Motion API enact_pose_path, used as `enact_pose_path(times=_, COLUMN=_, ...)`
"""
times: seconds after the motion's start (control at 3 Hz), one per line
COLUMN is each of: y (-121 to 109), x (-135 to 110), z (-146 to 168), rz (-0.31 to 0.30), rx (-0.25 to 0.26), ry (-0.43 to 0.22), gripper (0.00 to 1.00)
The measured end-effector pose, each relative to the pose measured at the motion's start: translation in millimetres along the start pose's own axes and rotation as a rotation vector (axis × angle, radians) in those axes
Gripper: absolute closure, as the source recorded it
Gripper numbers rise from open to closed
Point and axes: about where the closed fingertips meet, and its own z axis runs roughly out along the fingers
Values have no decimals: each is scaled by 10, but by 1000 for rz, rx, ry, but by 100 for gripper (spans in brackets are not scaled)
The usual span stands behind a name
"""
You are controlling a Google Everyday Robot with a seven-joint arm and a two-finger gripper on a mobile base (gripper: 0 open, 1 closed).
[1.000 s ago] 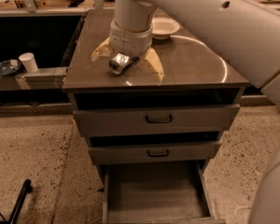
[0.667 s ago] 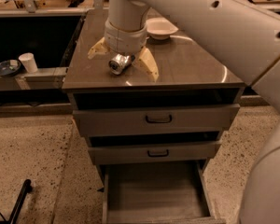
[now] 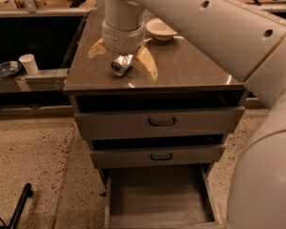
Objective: Place redbull can into bottom drawer
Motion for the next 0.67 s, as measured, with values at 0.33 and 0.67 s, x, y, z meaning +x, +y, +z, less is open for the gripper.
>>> enact_pose_path(times=0.33, y=-38, x=180, z=-28, rz=55, rx=-22, ry=38, gripper=0)
enact_pose_path(times=0.67, y=-99, x=372, z=-74, rz=97, rx=-35, ry=79, gripper=0)
